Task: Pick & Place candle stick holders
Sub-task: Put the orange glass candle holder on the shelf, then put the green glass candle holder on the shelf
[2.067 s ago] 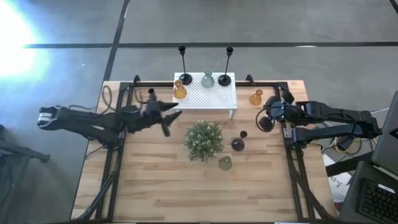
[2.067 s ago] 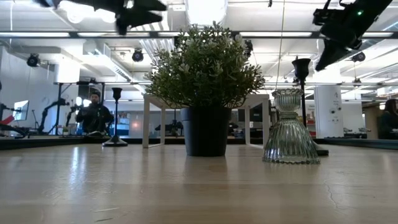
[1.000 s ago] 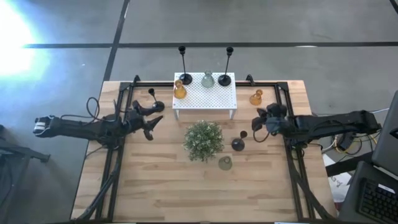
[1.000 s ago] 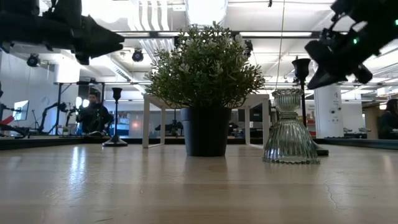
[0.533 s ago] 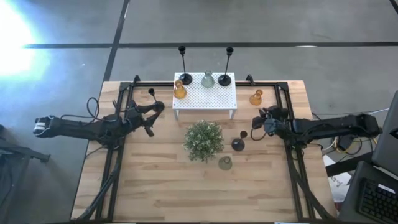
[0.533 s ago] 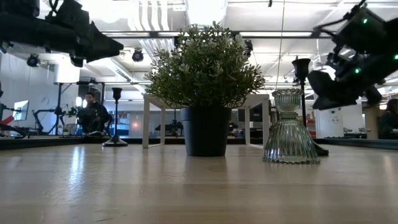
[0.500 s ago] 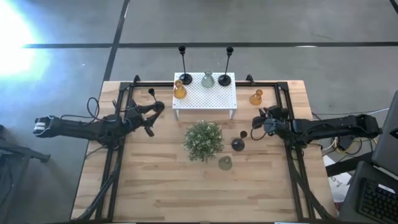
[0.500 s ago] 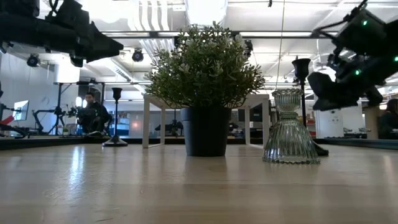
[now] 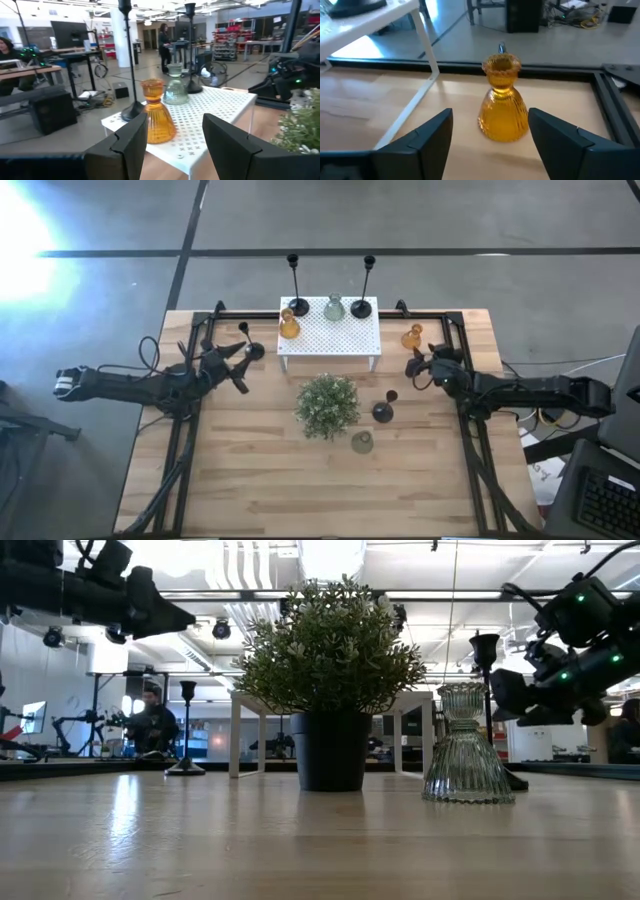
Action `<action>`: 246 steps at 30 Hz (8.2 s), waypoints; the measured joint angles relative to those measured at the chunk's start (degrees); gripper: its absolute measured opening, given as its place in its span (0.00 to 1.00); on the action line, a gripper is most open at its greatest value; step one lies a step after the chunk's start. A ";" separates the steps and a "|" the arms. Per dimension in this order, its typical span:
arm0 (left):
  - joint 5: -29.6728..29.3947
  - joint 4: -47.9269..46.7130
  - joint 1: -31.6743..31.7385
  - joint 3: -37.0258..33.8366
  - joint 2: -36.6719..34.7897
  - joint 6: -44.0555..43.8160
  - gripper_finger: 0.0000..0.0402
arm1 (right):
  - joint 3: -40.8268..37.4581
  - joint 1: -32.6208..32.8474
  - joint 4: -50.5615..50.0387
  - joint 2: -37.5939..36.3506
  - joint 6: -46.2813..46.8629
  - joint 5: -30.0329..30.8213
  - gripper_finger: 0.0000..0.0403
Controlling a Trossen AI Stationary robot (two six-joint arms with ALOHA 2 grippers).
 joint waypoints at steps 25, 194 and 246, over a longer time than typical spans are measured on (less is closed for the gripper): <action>-0.86 0.21 -0.04 0.00 0.00 0.15 0.49 | 0.62 -18.70 30.69 28.65 -11.35 -17.18 0.66; -0.77 -0.25 -0.02 0.04 0.00 -0.29 0.49 | 35.31 -2.16 -20.12 -2.06 -29.11 -46.61 0.53; -0.37 -0.24 -0.02 0.04 0.01 -0.51 0.49 | 46.16 62.71 -43.46 42.04 37.51 -5.47 0.28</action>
